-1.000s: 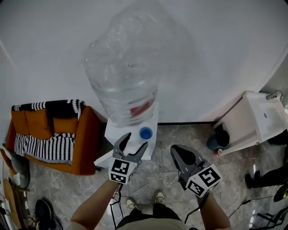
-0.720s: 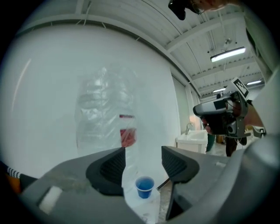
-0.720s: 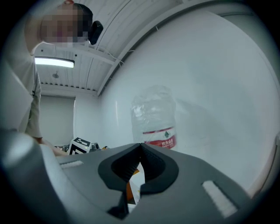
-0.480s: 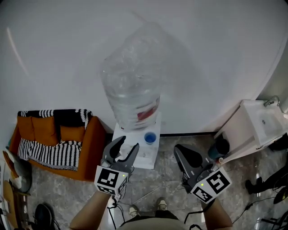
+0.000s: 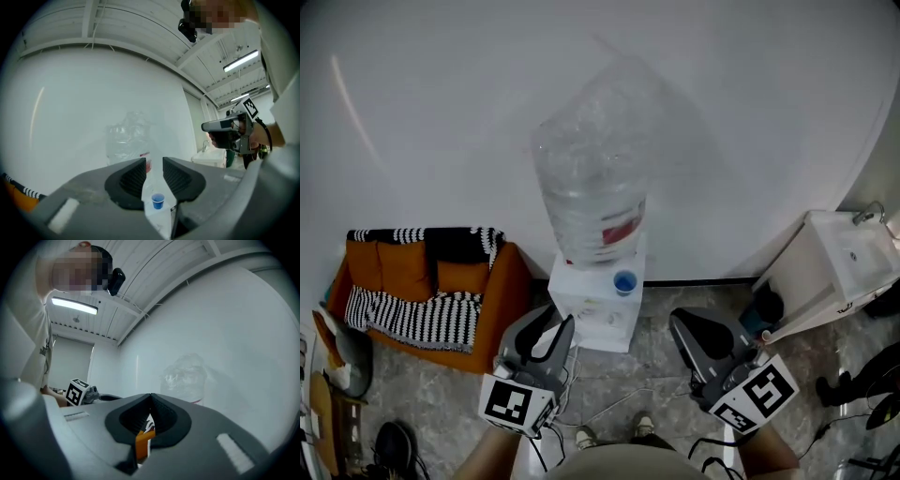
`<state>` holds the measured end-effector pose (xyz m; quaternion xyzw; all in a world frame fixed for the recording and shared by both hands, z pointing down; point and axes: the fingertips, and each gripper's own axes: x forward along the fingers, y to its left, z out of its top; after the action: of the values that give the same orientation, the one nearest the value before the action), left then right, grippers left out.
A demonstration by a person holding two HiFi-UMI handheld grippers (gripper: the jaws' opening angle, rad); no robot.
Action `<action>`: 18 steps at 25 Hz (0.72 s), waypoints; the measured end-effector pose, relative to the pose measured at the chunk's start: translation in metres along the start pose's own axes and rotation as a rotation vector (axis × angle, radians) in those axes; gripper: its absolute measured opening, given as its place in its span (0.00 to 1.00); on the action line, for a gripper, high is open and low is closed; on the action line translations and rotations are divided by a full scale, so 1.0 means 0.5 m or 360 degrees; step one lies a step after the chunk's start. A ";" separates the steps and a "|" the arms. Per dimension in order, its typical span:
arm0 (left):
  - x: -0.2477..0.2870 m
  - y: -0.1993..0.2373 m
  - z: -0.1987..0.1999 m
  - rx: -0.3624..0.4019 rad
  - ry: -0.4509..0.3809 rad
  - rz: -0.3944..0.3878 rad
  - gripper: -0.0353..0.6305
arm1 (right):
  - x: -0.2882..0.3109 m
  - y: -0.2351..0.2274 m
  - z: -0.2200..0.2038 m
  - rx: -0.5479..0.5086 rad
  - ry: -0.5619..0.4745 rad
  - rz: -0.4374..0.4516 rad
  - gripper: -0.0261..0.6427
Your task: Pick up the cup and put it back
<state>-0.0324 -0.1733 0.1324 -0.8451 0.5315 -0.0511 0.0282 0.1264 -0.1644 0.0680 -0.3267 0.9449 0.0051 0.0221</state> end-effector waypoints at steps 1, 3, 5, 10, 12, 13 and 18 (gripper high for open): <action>-0.011 -0.003 0.000 -0.0002 -0.0002 0.0005 0.23 | -0.002 0.010 0.000 -0.0007 0.0005 0.0010 0.04; -0.031 -0.009 -0.004 -0.0019 0.0001 0.0009 0.21 | -0.005 0.028 -0.004 -0.0015 0.0020 0.0033 0.04; -0.046 -0.016 -0.010 -0.0066 0.0023 0.0018 0.21 | -0.004 0.043 -0.010 -0.0023 0.0038 0.0059 0.04; -0.081 -0.025 -0.034 -0.0068 0.0091 0.0057 0.10 | -0.005 0.069 -0.037 -0.0056 0.0105 0.0097 0.04; -0.090 -0.027 -0.043 -0.0071 0.0109 0.0058 0.08 | -0.004 0.073 -0.053 -0.0045 0.0130 0.0101 0.04; -0.093 -0.027 -0.047 -0.0074 0.0115 0.0060 0.08 | -0.003 0.074 -0.061 -0.0032 0.0144 0.0102 0.04; -0.110 -0.030 -0.066 -0.0063 0.0162 0.0043 0.06 | -0.003 0.091 -0.101 0.0029 0.0203 0.0124 0.04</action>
<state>-0.0463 -0.1169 0.1638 -0.8345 0.5445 -0.0831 -0.0150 0.0977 -0.1287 0.1184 -0.2892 0.9563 -0.0235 -0.0354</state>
